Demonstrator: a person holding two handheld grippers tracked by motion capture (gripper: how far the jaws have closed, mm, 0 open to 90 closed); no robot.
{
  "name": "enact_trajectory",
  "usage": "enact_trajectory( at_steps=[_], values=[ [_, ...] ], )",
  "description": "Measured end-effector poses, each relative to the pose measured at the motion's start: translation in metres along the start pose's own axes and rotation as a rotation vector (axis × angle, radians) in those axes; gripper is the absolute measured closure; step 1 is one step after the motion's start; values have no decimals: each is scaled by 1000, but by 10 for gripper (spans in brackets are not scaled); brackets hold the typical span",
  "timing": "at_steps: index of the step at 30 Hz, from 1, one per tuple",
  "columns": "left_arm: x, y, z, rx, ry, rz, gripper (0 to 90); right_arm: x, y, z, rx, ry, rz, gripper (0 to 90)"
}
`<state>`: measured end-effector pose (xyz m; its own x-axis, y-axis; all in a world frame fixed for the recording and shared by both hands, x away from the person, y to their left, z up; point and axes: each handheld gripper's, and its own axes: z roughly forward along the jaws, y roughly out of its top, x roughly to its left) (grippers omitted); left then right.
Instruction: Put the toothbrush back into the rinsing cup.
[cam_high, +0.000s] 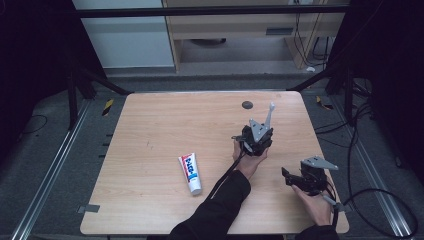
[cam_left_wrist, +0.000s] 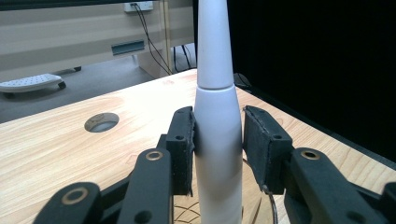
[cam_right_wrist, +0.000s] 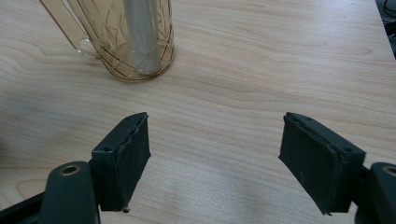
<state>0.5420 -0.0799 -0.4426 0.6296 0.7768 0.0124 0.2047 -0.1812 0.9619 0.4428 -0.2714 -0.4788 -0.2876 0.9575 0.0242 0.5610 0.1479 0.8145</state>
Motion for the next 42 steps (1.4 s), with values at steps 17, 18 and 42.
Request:
enact_trajectory(
  at_steps=[17, 18, 42],
  values=[
    [6, 2, -1, 7, 5, -8, 616, 0, 0, 0, 0, 1, 1, 239],
    [6, 3, -1, 7, 6, -7, 617, 0, 0, 0, 0, 0, 2, 239],
    [17, 4, -1, 48, 40, -17, 618, 0, 0, 0, 1, 1, 4, 239]
  ],
)
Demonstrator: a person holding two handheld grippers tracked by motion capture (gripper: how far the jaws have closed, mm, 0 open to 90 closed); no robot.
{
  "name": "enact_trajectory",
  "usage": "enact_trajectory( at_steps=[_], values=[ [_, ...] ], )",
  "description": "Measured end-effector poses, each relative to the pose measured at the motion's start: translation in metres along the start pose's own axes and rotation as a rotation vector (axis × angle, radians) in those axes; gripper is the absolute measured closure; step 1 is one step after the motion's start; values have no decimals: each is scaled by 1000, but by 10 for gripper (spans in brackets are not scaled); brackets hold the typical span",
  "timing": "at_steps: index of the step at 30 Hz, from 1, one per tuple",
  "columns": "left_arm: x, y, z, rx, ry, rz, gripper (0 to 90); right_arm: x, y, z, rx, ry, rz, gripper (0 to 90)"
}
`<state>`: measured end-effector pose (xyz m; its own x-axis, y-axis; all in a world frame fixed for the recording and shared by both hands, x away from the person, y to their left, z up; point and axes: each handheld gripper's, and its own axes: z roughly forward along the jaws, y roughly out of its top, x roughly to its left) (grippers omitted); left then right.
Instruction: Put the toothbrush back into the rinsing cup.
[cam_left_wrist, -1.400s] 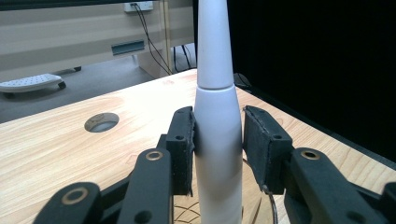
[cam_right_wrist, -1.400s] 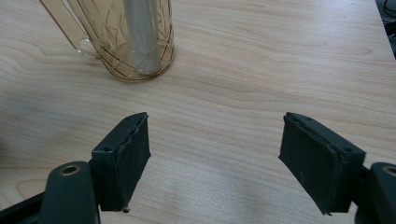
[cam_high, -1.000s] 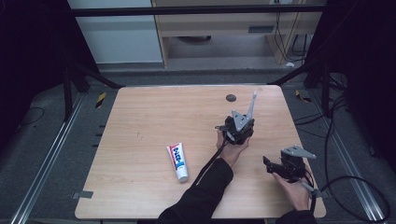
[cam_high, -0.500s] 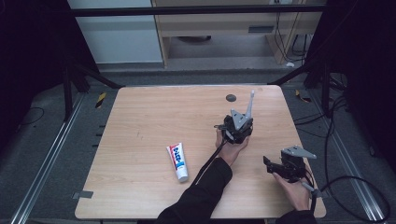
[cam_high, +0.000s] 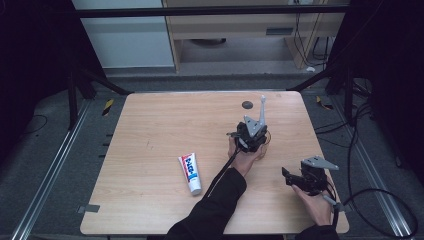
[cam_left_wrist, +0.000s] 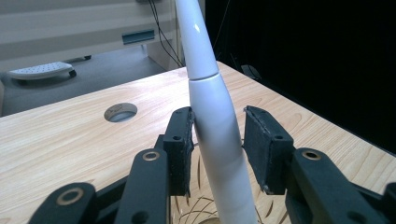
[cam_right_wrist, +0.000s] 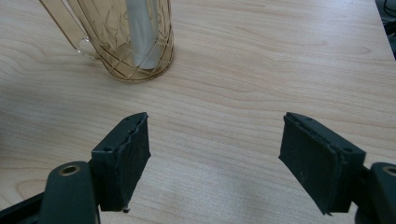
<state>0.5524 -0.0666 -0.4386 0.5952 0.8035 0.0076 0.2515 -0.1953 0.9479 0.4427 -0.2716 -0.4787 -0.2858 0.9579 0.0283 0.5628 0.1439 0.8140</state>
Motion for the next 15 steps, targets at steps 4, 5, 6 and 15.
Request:
enact_trajectory(
  at_steps=[4, 5, 6, 15],
  values=[
    [2, 0, -1, 3, 6, 3, 616, 0, 0, 0, 0, 0, -1, 239],
    [3, 0, -1, 3, 9, 1, 616, 0, 0, 0, -1, 0, -2, 239],
    [3, 0, -1, 3, 9, 1, 617, 0, 0, 0, -1, 0, -2, 239],
    [9, 2, -5, 0, 19, -6, 614, -1, 0, 0, 1, 3, 2, 239]
  ],
)
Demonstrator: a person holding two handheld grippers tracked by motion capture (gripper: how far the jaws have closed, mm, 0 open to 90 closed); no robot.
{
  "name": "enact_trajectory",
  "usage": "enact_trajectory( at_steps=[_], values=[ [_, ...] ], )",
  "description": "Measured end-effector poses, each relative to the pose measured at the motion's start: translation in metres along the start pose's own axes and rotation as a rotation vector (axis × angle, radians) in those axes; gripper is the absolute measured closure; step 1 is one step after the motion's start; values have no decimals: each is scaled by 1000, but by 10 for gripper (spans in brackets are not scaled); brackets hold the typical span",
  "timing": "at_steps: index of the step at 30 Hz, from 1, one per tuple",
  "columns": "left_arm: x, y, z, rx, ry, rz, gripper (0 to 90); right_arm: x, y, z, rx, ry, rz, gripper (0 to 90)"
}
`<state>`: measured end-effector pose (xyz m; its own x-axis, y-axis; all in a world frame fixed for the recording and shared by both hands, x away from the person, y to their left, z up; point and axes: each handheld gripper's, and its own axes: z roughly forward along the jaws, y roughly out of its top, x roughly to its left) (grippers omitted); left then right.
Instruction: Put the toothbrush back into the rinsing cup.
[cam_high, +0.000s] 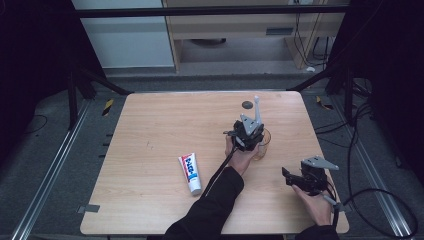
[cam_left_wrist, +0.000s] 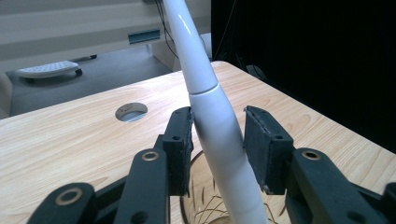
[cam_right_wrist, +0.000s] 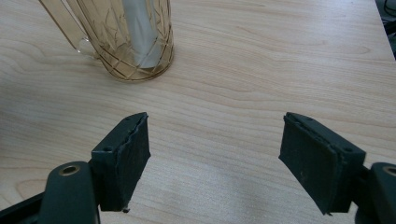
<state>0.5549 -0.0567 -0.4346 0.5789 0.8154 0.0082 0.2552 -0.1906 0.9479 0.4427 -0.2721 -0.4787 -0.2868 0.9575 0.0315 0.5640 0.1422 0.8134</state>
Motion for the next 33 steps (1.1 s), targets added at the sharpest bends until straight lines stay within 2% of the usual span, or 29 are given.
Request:
enact_trajectory(
  at_steps=[19, 23, 27, 33],
  values=[
    [13, -2, -11, -1, 5, 1, 588, -1, 0, 0, -3, -4, -6, 237],
    [15, -1, -12, -11, -8, -23, 601, 0, 0, 0, -3, -5, -8, 237],
    [13, 0, -10, -19, -18, -30, 614, 0, 0, 0, -3, -5, -6, 237],
    [4, 2, -9, -22, -33, 3, 636, -1, 0, 0, -5, -4, -6, 237]
  ],
)
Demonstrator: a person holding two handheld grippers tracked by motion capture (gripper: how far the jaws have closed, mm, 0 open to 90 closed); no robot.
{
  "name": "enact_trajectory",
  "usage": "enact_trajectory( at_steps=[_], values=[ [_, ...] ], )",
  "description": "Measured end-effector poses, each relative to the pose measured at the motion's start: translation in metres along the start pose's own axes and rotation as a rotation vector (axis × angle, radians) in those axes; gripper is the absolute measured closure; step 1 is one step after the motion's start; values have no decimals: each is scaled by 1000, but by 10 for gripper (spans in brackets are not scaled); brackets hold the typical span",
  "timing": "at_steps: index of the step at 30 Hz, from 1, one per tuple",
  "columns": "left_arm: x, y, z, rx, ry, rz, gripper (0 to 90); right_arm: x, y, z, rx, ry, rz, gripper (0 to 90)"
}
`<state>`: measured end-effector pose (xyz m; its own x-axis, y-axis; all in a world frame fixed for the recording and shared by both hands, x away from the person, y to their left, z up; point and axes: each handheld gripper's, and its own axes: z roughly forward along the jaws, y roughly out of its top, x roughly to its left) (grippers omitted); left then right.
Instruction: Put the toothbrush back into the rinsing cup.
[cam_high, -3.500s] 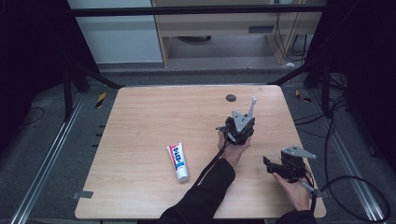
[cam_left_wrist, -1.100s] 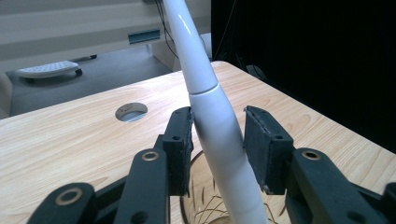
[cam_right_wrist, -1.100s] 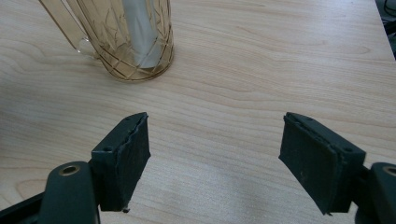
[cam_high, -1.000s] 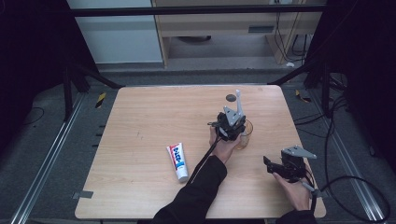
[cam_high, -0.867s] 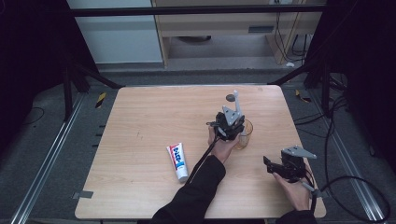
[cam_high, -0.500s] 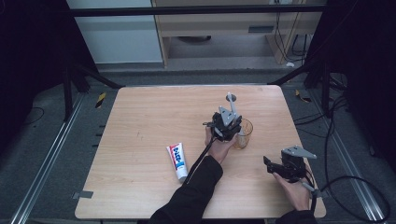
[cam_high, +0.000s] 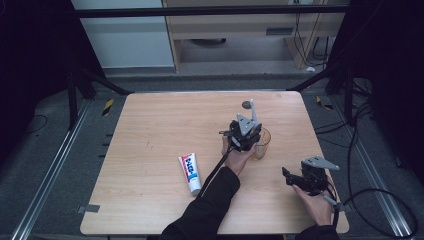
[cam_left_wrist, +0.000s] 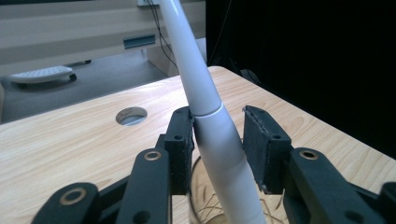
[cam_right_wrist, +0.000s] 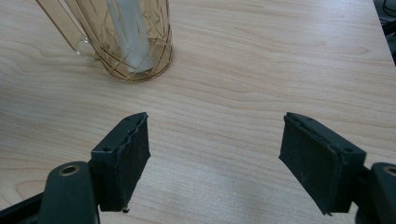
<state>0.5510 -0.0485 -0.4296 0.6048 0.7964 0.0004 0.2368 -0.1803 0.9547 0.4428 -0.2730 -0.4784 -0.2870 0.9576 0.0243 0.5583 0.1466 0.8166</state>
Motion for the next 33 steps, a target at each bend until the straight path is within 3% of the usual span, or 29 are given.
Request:
enact_trajectory(
  at_steps=[20, 24, 33],
  values=[
    [-18, 4, 3, -6, -42, 33, 668, 0, 0, -1, -1, 1, 5, 237],
    [-20, 4, 2, 0, -64, 19, 671, 0, 0, -1, -1, 1, 6, 237],
    [-28, -2, -3, 6, -79, 49, 666, 0, 1, -1, -1, 2, 4, 238]
  ],
)
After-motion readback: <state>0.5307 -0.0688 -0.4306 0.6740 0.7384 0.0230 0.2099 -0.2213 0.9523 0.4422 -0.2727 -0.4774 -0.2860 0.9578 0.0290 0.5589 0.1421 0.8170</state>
